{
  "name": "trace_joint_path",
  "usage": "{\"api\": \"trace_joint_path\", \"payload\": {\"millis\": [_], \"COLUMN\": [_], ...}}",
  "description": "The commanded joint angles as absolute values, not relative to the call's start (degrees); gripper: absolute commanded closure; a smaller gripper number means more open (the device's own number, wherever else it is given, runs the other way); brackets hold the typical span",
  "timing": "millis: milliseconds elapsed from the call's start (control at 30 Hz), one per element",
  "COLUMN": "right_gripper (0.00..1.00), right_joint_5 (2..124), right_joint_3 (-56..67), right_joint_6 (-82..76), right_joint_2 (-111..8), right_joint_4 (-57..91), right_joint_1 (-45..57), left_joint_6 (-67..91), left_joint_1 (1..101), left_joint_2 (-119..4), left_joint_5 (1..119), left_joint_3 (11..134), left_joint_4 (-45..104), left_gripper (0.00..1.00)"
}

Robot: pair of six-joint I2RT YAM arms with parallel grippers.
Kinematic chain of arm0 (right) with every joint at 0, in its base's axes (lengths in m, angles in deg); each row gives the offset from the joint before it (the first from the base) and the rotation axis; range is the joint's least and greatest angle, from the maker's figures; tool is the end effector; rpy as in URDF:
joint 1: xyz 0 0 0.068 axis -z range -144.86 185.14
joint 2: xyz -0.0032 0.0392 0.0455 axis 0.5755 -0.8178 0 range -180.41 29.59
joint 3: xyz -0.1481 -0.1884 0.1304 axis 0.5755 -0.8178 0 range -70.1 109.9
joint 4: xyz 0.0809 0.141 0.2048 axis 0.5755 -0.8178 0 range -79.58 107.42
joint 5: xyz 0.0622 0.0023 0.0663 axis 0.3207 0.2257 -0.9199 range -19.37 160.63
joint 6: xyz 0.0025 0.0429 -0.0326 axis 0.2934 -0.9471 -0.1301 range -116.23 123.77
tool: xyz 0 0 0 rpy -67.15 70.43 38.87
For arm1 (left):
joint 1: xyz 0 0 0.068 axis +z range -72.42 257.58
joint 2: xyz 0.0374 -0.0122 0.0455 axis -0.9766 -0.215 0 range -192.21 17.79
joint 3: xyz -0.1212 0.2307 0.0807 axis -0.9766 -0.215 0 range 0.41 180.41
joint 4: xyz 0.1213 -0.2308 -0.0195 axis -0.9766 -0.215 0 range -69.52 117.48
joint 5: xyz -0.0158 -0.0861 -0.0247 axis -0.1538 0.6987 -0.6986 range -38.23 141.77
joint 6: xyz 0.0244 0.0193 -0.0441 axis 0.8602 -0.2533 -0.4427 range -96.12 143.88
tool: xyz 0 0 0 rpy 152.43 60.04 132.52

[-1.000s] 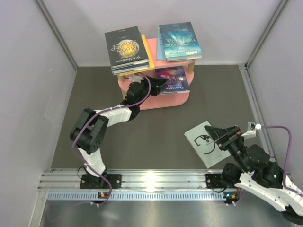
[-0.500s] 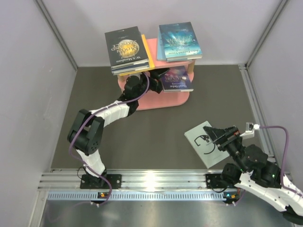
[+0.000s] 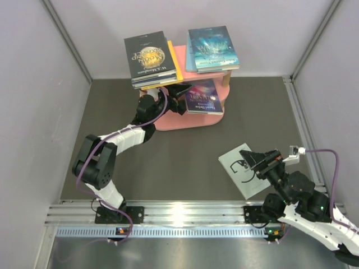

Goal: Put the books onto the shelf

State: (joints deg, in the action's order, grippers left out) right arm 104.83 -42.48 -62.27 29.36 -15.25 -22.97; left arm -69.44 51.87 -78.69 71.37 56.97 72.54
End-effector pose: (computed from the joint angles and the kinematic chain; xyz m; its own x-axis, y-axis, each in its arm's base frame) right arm 0.0430 0.0309 0.2711 -0.3912 0.8019 -0.4516 -0.1207 0.4418 0.8889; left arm 0.3402 -0.1771 0.2742 -0.7132 -0.7004 0.0277 0.0394 -0.0795 -0.9961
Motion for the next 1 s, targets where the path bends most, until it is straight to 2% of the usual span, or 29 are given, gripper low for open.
{"api": "trace_joint_path", "payload": {"millis": [0,100,133,167,200,233,300,333,433,533,600,667,967], "right_gripper": [0.00,0.02,0.10,0.14,0.20,0.32,0.47,0.64,0.83,0.95,1.00,1.00,1.00], "right_joint_5": [104.6,104.8,104.7,104.3,104.1,104.0,103.3,103.0,101.7,100.0,96.6,91.1,80.6], "right_joint_3": [-42.9,-43.1,-43.3,-43.8,-44.2,-44.6,-46.0,-46.5,-46.9,-43.7,-40.4,-37.9,-37.1], "right_joint_6": [-62.8,-62.7,-62.6,-62.3,-61.9,-61.7,-61.1,-60.6,-59.0,-56.8,-55.6,-56.2,-57.4], "right_joint_2": [35.9,34.9,34.4,33.4,32.7,31.9,28.5,27.1,18.9,7.6,-1.2,-8.6,-23.9], "right_joint_4": [-14.0,-13.6,-12.5,-11.6,-10.5,-7.7,-4.2,0.4,8.9,14.4,16.5,19.2,37.2], "right_joint_1": [-23.2,-23.2,-23.2,-23.3,-23.3,-23.3,-23.3,-23.3,-23.1,-22.6,-21.1,-17.6,-9.2], "left_joint_6": [-77.3,-71.9,-69.3,-63.2,-60.4,-58.3,-55.4,-55.2,-53.8,-51.9,-51.2,-50.7,-49.3], "left_joint_1": [52.2,52.2,52.2,52.2,52.1,52.1,52.3,52.4,52.4,52.4,52.4,52.4,52.4], "left_joint_2": [-83.0,-81.4,-80.6,-79.1,-78.5,-78.1,-77.7,-77.7,-78.8,-80.5,-81.3,-82.4,-85.8], "left_joint_5": [78.6,78.8,77.9,74.1,72.3,70.5,68.8,68.9,69.5,70.0,70.6,71.8,74.6], "left_joint_3": [54.9,56.3,57.2,60.6,62.5,64.1,66.1,66.2,68.2,70.5,70.7,70.6,67.0], "left_joint_4": [67.8,57.5,51.5,45.2,32.5,28.7,24.7,24.8,22.7,19.4,19.1,18.9,20.9], "left_gripper": [0.03,0.04,0.04,0.04,0.03,0.02,0.02,0.02,0.02,0.02,0.02,0.02,0.02]}}
